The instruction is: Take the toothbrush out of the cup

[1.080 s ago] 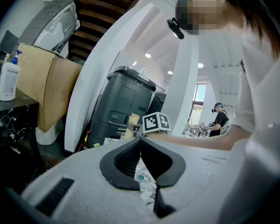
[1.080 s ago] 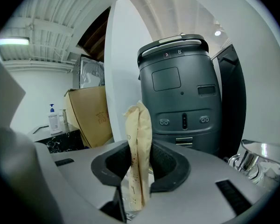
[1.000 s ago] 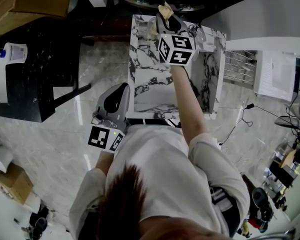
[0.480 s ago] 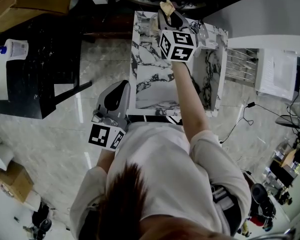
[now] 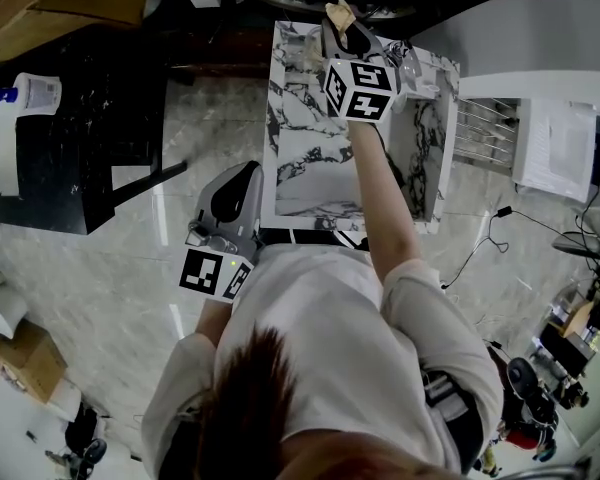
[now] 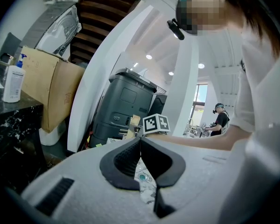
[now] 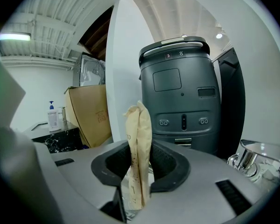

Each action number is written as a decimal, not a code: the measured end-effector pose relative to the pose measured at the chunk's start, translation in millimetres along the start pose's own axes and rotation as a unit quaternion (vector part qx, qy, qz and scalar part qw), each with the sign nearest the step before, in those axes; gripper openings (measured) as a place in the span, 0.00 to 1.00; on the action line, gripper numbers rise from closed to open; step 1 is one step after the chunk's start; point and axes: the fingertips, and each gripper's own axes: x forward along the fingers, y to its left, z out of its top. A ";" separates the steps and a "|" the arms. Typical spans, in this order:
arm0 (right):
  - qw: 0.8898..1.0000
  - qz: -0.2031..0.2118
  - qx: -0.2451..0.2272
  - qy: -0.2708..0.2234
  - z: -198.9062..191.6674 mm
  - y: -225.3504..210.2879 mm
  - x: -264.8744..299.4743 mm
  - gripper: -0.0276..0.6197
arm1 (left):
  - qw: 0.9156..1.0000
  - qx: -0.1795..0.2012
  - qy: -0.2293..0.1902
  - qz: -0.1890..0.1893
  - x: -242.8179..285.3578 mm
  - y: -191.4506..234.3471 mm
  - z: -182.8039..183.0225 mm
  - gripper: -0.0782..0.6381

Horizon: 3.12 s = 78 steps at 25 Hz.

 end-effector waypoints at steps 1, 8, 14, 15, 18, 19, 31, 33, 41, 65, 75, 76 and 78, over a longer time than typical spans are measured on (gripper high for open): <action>1.000 0.000 -0.001 0.000 -0.1 0.2 0.1 0.20 | 1.000 0.000 0.000 0.001 -1.0 0.2 0.1 0.13; 1.000 -0.002 -0.004 -0.002 -0.2 0.9 0.5 0.20 | 1.000 -0.003 -0.001 0.005 -6.1 1.6 -1.5 0.13; 1.000 -0.002 0.000 0.005 -0.3 0.1 1.4 0.20 | 1.000 -0.001 -0.004 0.007 -7.9 0.5 0.1 0.13; 1.000 -0.002 0.000 0.005 -0.3 0.4 1.5 0.20 | 1.000 -0.001 -0.004 0.007 -8.1 0.3 0.2 0.13; 1.000 -0.002 0.001 0.003 -0.4 0.2 0.9 0.20 | 1.000 0.000 -0.005 0.006 -9.0 -0.8 -0.4 0.13; 1.000 -0.003 0.001 0.002 -0.3 0.1 0.5 0.20 | 1.000 -0.001 -0.005 0.006 -9.3 -1.2 -1.0 0.13; 1.000 -0.005 0.004 -0.006 -3.0 -1.5 -4.0 0.20 | 1.000 -0.003 -0.006 0.007 -10.9 -5.7 -4.4 0.13; 1.000 -0.004 0.005 -0.005 -3.1 -1.7 -4.1 0.20 | 1.000 -0.003 -0.007 0.006 -10.9 -7.0 -4.0 0.13; 1.000 -0.004 0.004 -0.006 -2.7 -2.0 -6.4 0.20 | 1.000 -0.005 -0.008 0.011 -13.7 -9.5 -4.7 0.13; 0.998 -0.002 0.022 -0.054 31.0 0.4 -35.0 0.16 | 0.999 0.008 -0.029 0.011 -26.7 -21.9 6.8 0.13; 0.996 0.003 0.021 -0.084 58.6 4.2 -60.2 0.15 | 0.999 0.019 -0.042 0.003 -35.4 -35.1 15.5 0.13; 0.996 0.003 0.021 -0.087 61.2 4.9 -62.7 0.15 | 0.999 0.020 -0.044 0.002 -36.5 -36.3 16.7 0.13; 0.995 0.005 0.022 -0.093 66.8 6.4 -67.8 0.15 | 0.999 0.022 -0.049 0.001 -38.0 -38.7 19.0 0.13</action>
